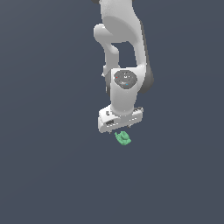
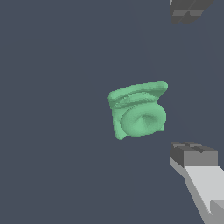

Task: Pick up the object and move it to a goal position.

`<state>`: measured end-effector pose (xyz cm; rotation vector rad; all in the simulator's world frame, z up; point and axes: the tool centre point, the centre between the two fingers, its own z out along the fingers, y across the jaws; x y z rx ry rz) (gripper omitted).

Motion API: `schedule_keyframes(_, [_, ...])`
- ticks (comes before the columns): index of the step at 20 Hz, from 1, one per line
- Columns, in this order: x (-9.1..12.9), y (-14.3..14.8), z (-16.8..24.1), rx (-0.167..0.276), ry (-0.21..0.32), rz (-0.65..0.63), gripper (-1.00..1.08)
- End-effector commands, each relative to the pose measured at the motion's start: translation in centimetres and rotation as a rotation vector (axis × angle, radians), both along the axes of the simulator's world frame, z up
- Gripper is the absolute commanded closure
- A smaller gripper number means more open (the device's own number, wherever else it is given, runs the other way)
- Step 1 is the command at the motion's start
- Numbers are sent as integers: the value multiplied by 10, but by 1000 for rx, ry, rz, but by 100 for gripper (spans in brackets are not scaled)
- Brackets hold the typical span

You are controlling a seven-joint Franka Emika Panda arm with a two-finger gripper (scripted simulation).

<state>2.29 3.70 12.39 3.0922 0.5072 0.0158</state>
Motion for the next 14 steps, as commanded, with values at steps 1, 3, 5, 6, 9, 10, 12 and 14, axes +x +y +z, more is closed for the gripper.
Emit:
schedule_keyframes(1, [2,7,-10,1,4,64,-92])
schedule_keyframes(3, [3,11,-17,2,6,104,-92])
schedule_keyframes(5, [4,15,-22,3,8,137,-92])
schedule_keyframes(6, [4,17,-24,3,9,150,-92])
schedule_keyframes(9, [5,20,-29,5,11,180,-92])
schedule_keyframes(10, [5,21,-30,5,11,186,-92])
schedule_keyframes(12, [5,22,-31,5,12,193,-92])
schedule_keyframes(14, [5,21,-31,5,12,189,-92])
